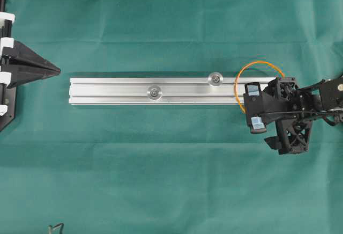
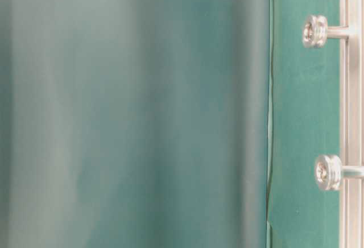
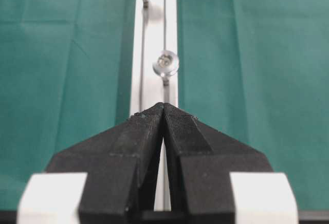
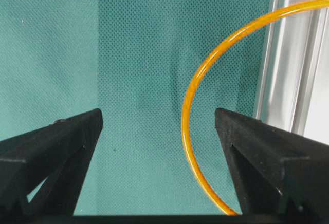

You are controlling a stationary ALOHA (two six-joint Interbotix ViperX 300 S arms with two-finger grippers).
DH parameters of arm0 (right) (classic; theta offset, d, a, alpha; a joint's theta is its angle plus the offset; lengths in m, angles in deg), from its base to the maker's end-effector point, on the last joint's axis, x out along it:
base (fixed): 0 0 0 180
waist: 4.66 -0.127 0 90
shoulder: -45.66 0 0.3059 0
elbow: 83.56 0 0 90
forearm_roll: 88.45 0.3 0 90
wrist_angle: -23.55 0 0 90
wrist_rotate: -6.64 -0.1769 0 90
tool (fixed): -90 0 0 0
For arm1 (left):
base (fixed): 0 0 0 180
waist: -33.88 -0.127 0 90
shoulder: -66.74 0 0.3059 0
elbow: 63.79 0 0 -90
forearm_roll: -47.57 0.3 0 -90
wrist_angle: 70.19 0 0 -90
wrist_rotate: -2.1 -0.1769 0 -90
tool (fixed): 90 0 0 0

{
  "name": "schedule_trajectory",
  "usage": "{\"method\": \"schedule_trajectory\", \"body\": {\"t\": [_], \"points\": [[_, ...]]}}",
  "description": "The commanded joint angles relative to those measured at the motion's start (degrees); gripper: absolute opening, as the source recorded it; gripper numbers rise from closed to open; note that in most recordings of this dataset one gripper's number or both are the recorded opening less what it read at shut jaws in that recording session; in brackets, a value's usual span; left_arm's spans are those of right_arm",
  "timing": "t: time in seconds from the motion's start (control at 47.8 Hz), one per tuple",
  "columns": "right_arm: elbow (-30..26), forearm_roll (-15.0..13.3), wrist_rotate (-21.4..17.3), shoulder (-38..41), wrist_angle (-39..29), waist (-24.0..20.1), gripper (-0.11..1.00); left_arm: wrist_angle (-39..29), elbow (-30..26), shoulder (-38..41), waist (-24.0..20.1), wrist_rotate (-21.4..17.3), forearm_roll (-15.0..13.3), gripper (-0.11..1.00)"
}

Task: Hook the rubber onto the shaft.
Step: 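Lower the right gripper and pinch the band's near edge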

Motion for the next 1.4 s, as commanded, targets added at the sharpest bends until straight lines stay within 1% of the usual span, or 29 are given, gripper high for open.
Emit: {"method": "schedule_trajectory", "body": {"t": [0.0,0.523,0.606,0.69,0.774,0.816,1.004,1.066,1.129,1.15,1.38], "points": [[-0.4,0.2,-0.1,-0.4,0.5,-0.2,1.00,0.3,-1.9,0.5,-0.1,0.0,0.2,0.00],[-0.4,0.2,-0.2,-0.4,0.5,-0.2,0.99,0.3,-1.8,0.5,-0.1,0.1,0.2,0.00],[-0.3,0.2,-0.2,-0.4,0.4,-0.2,0.98,0.3,-1.8,0.5,-0.1,0.1,0.2,0.00],[-0.4,0.2,-0.2,-0.2,0.3,-0.2,0.94,0.4,-1.8,0.5,-0.1,0.1,0.2,0.00],[-0.4,0.2,-0.2,0.2,-0.6,-0.2,0.86,0.3,-1.9,0.5,0.0,0.1,0.2,0.00],[-0.5,0.2,-0.2,0.4,-1.3,-0.2,0.78,0.4,-1.8,0.5,-0.1,0.1,0.2,0.00],[-1.1,0.2,-0.1,1.0,-1.4,-0.2,0.31,0.3,-1.9,0.5,-0.1,0.1,0.2,0.00],[-1.1,0.2,-0.1,1.0,-1.1,-0.2,0.18,0.3,-1.8,0.5,-0.1,0.1,0.2,0.00],[-1.1,0.2,-0.1,1.0,-1.0,-0.2,0.08,0.3,-1.9,0.5,-0.1,0.1,0.2,0.00],[-1.1,0.2,-0.1,1.0,-1.0,-0.2,0.07,0.3,-1.9,0.5,-0.1,0.1,0.2,0.00],[-1.4,0.2,-0.1,1.1,-1.0,-0.2,0.07,0.3,-1.9,0.5,-0.1,0.0,0.2,0.00]]}}
